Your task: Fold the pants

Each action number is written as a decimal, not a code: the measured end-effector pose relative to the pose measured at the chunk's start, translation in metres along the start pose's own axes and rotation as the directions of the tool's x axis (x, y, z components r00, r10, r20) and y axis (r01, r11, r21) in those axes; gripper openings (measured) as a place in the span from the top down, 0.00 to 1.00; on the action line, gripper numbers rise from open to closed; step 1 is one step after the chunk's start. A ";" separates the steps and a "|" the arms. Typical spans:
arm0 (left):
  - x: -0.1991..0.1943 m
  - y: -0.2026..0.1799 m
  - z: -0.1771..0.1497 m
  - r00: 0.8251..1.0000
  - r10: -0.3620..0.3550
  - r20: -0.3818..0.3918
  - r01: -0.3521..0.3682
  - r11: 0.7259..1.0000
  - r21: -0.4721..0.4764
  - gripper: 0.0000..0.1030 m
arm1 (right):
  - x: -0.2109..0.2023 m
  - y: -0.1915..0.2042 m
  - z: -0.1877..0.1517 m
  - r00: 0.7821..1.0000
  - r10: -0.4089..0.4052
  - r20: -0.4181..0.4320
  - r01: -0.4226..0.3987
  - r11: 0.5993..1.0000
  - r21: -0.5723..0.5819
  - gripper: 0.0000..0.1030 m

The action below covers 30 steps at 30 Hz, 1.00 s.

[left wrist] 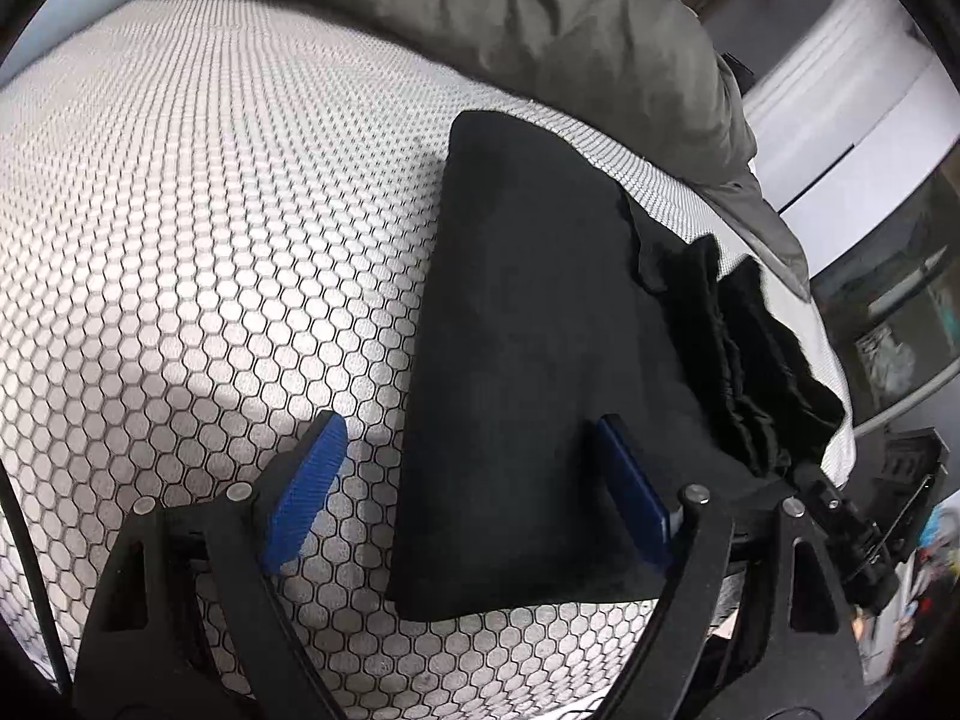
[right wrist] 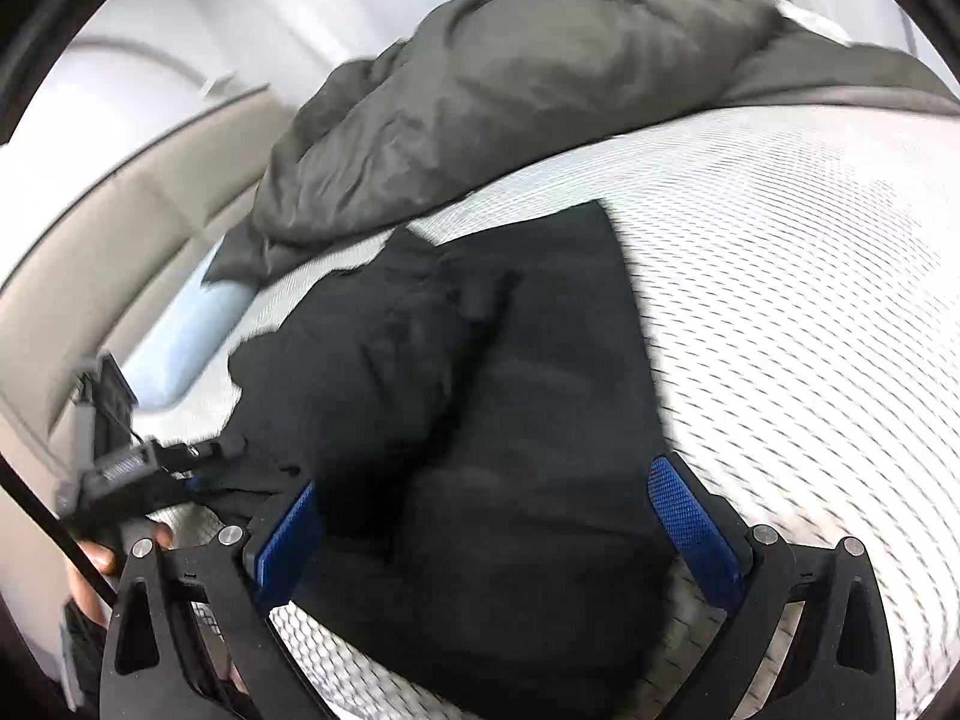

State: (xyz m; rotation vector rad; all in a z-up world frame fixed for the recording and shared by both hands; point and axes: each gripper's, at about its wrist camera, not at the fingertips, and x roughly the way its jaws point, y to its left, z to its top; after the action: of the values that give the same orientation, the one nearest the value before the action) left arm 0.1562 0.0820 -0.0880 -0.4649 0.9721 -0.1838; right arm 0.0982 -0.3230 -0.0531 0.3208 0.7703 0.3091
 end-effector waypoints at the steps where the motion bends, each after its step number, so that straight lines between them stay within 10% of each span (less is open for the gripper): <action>1: 0.001 -0.002 0.001 1.000 0.007 0.001 -0.007 1.000 0.009 0.21 | -0.005 -0.006 -0.003 1.000 -0.013 0.010 0.013 1.000 0.014 0.00; 11: 0.004 -0.012 0.004 1.000 0.024 -0.006 -0.024 1.000 0.013 0.21 | -0.041 -0.005 -0.002 0.969 -0.157 0.193 0.168 0.985 -0.046 0.00; 22: 0.000 -0.019 0.002 0.999 0.030 -0.012 -0.030 0.999 0.023 0.21 | 0.028 0.108 -0.005 0.996 -0.084 0.039 0.091 0.844 -0.528 0.02; 30: -0.001 -0.013 0.002 1.000 0.021 -0.021 -0.020 0.999 0.041 0.21 | 0.068 0.109 -0.008 0.992 -0.124 -0.032 0.087 0.840 -0.536 0.56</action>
State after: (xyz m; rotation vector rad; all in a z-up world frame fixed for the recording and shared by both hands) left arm 0.1581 0.0717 -0.0807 -0.4157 0.9919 -0.1902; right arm 0.1218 -0.1964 -0.0586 -0.2631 0.7305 0.4178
